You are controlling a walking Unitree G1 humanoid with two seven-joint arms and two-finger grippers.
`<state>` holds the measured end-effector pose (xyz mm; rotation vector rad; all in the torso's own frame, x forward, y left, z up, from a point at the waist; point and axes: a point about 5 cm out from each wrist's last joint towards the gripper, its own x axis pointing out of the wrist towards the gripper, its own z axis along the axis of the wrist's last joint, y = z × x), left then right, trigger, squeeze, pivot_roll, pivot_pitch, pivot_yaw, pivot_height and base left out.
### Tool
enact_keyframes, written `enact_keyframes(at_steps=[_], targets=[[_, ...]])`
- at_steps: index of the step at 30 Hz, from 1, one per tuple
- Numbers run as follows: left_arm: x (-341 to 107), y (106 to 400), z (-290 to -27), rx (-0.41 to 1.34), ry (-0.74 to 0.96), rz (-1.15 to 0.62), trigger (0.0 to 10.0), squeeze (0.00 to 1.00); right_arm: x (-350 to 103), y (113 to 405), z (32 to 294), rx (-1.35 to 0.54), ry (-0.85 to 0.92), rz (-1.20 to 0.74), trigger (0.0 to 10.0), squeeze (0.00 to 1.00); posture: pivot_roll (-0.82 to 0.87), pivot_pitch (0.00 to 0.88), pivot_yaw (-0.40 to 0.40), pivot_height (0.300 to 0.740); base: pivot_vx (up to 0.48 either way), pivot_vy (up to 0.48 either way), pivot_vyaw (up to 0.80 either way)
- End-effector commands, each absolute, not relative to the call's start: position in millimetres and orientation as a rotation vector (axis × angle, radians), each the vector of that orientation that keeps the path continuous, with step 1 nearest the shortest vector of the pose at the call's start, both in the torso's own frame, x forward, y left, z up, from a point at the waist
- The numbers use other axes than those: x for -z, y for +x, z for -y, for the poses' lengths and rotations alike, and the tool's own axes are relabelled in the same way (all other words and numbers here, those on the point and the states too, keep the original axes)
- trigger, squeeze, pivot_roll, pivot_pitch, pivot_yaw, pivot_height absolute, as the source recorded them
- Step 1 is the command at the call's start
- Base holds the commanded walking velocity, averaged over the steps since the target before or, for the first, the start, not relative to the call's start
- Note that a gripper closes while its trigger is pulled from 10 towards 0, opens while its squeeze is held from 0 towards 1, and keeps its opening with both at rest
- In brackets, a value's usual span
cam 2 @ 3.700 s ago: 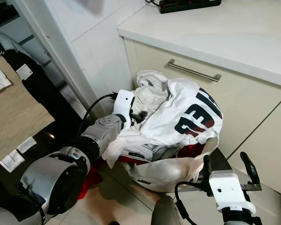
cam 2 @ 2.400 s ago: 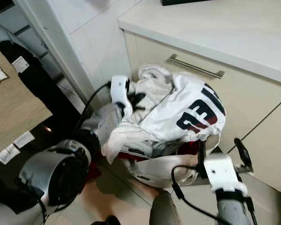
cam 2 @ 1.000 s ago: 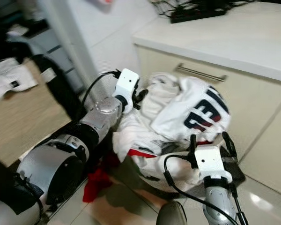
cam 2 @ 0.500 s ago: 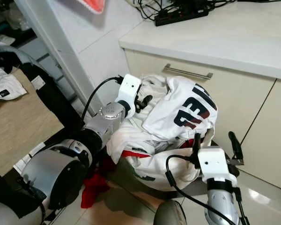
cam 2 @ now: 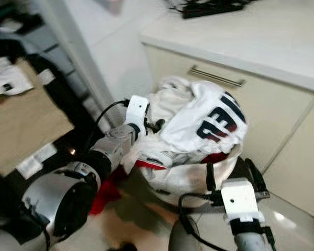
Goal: Clothes washing
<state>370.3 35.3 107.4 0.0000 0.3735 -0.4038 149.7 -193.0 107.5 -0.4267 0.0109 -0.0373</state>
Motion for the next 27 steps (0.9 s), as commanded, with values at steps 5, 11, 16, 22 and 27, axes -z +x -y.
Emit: enact_keyframes(at_steps=[5, 11, 16, 22, 27], targets=[[-115.9, 375.6, -37.6, 0.357, -0.048, -0.358, 10.0, 1.0, -108.9, 133.3, 186.5, -0.114, -0.397, -0.073, 10.0, 0.58, -0.53, 0.202, 0.179, 0.74, 0.0, 0.0, 0.0], [-121.6, 375.7, -28.4, 0.37, -0.124, -0.355, 10.0, 0.0, -110.0, 127.4, 191.8, -0.129, -0.395, -0.102, 10.0, 0.0, -0.55, 0.22, 0.182, 0.74, 0.0, 0.0, 0.0], [-124.9, 373.7, -17.2, 0.411, -0.09, -0.343, 10.0, 0.0, -112.3, 115.3, 191.4, -0.119, -0.383, -0.126, 10.0, 0.0, -0.57, 0.242, 0.195, 0.74, 0.0, 0.0, 0.0], [-125.4, 374.8, -19.3, 0.387, -0.038, -0.33, 10.0, 0.0, -115.4, 99.0, 184.2, -0.121, -0.37, -0.158, 10.0, 0.0, -0.61, 0.282, 0.196, 0.74, 0.0, 0.0, 0.0], [-116.3, 372.3, -24.9, 0.362, -0.033, -0.358, 0.0, 0.0, -120.3, 81.9, 183.6, -0.104, -0.37, -0.197, 10.0, 0.0, -0.64, 0.305, 0.192, 0.74, 0.0, 0.0, 0.0]])
